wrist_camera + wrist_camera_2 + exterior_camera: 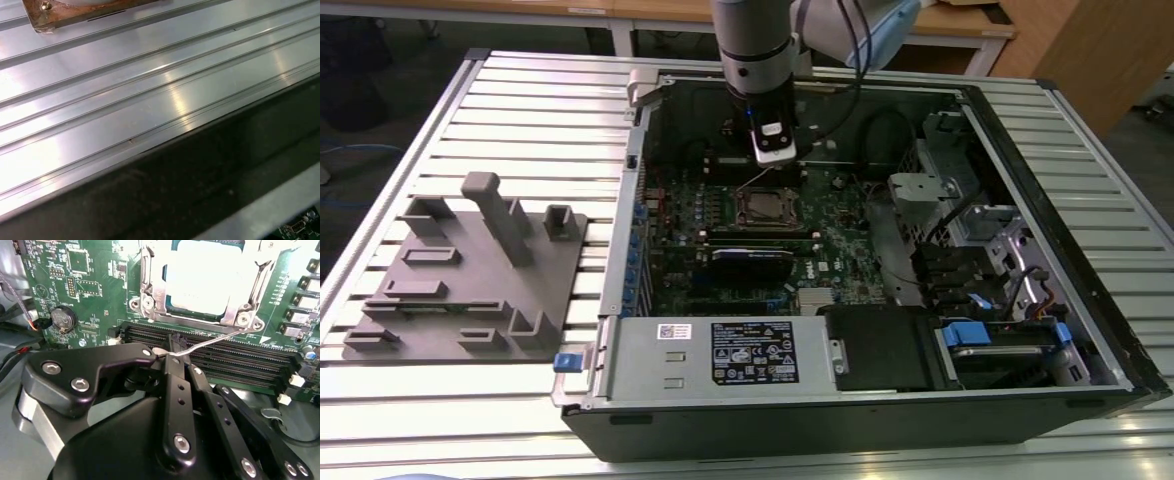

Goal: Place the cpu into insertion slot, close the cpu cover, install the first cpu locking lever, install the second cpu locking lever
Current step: 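Install the first cpu locking lever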

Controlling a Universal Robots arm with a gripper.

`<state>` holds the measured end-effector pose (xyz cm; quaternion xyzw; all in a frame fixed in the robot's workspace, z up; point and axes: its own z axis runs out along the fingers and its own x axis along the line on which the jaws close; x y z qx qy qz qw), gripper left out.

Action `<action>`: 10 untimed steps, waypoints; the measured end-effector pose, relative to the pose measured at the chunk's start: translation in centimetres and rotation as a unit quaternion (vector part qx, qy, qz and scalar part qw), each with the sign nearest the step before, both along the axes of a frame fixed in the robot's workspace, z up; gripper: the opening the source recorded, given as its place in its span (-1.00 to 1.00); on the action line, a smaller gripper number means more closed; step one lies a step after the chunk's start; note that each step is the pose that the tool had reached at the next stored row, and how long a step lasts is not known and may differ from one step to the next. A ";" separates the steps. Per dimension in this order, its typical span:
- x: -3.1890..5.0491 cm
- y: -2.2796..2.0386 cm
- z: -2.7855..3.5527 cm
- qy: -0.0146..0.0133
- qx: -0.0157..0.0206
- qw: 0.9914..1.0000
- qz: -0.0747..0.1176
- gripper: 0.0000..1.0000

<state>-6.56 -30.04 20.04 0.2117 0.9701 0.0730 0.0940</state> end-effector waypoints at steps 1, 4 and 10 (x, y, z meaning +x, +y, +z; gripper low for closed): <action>0.00 0.00 0.08 0.000 0.000 1.000 0.000 -0.80; 0.00 0.00 0.83 0.000 0.000 1.000 0.000 -0.80; 0.00 0.00 2.40 0.000 0.000 1.000 0.000 -0.80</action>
